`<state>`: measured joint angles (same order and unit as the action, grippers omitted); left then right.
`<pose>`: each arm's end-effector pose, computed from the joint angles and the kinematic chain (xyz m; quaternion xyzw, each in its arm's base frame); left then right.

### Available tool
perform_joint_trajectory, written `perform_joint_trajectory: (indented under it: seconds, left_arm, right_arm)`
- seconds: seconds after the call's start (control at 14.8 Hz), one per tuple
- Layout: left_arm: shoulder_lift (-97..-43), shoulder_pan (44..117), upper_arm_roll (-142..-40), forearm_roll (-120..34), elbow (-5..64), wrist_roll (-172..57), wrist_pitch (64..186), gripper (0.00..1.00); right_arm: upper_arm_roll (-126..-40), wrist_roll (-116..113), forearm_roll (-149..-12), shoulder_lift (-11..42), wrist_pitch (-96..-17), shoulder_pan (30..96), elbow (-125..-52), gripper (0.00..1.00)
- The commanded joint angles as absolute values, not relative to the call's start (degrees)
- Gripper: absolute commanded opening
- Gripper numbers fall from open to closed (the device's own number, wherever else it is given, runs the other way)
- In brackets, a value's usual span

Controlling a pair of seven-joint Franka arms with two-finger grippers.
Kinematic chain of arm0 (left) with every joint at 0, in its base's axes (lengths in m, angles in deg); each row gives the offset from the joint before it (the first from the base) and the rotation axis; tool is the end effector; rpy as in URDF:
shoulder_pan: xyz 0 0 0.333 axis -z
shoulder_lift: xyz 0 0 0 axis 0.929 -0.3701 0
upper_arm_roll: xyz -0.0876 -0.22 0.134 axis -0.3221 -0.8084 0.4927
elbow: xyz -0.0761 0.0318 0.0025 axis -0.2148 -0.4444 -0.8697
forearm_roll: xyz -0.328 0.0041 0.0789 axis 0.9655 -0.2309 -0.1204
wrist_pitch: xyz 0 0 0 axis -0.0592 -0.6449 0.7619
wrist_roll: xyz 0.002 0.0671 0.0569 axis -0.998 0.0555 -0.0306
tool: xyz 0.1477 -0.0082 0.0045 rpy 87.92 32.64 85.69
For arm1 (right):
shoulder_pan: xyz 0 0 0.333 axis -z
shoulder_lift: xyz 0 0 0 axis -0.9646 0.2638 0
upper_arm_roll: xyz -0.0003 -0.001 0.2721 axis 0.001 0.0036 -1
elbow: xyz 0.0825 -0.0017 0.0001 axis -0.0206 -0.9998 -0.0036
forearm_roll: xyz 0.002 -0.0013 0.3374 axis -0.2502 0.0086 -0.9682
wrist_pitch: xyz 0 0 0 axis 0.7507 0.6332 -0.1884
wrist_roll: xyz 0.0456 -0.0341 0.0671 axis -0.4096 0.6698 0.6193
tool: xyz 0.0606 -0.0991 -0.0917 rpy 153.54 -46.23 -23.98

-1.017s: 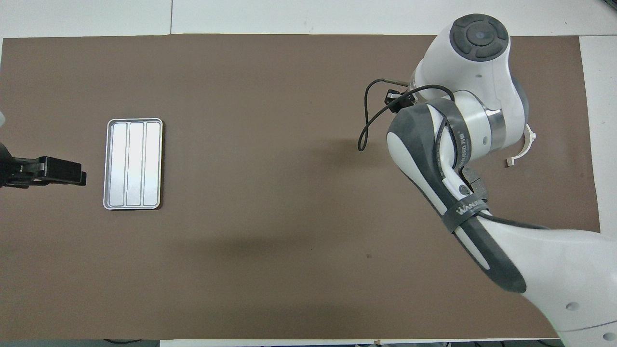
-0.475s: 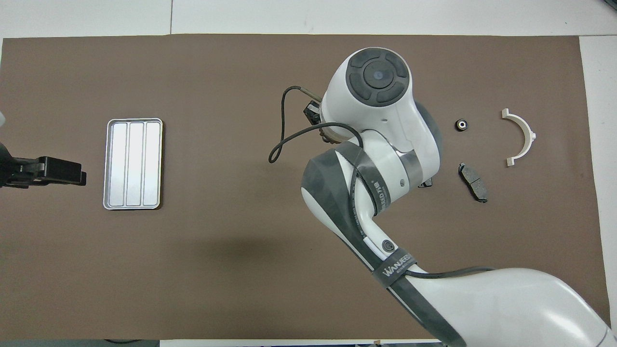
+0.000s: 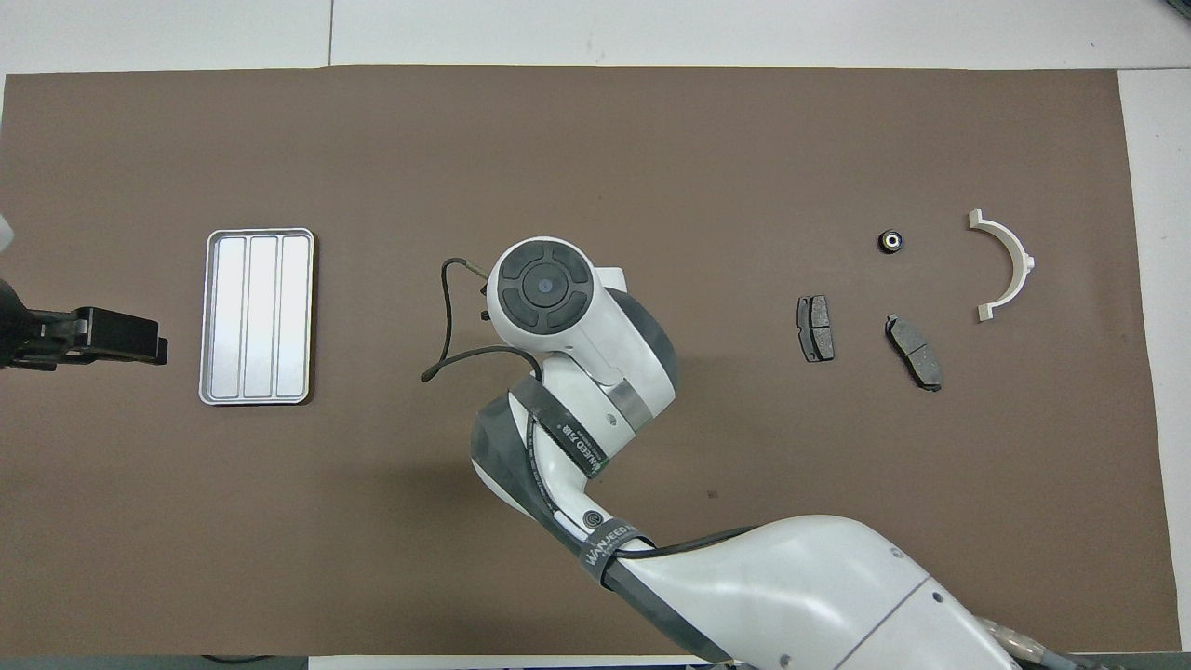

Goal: Pick bearing gear from pile to tray

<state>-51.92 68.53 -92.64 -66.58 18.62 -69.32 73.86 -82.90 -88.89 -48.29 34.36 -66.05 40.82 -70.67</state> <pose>0.4475 -0.0462 0.5484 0.9997 -0.0107 -0.0203 0.0110 0.5013 0.4181 0.2900 -0.9389 0.3370 -0.0117 0.0686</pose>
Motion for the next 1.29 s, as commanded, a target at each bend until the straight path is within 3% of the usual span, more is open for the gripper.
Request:
perform_joint_trajectory:
  seconds: [0.0, 0.2, 0.47, 0.54, 0.61, 0.68, 0.95, 1.22]
  left_arm:
    - [-49.94, 68.89, -92.3, -65.8, 20.33, -67.71, 73.24, 1.0]
    - [-49.85, 68.89, -92.47, -65.71, 20.69, -68.42, 73.24, 1.0]
    - [-49.32, 68.98, -92.65, -65.62, 22.0, -68.07, 74.64, 0.99]
    - [-48.71, 68.98, -92.65, -65.62, 23.05, -67.8, 75.6, 0.99]
    - [-48.19, 68.98, -92.65, -65.53, 24.28, -67.71, 76.65, 0.99]
    - [-47.75, 68.9, -92.65, -65.45, 25.07, -67.71, 77.62, 0.99]
    - [-48.18, 69.94, -92.91, -63.78, 24.9, -64.04, 80.61, 0.99]
    - [-52.73, 76.95, -93.53, -65.0, 24.82, -51.06, 86.75, 0.99]
  right_arm:
    - [-82.92, -89.92, -47.07, 36.86, -70.37, 41.05, -71.75, 0.0]
    - [-82.92, -89.57, -47.07, 36.51, -75.3, 41.13, -76.67, 0.0]
    - [-82.92, -89.39, -47.07, 36.42, -75.4, 41.57, -77.12, 0.0]
    - [-82.92, -89.65, -47.24, 36.42, -75.22, 41.57, -77.03, 0.22]
    - [-82.92, -89.83, -47.25, 36.42, -74.18, 41.66, -76.51, 0.86]
    - [-82.74, -89.91, -47.33, 36.16, -72.42, 41.83, -75.81, 1.0]
    - [-81.78, -89.3, -47.51, 34.76, -59.95, 44.98, -66.51, 1.0]
    - [-82.3, -72.5, -48.12, 28.97, -51.6, 52.98, -65.17, 1.0]
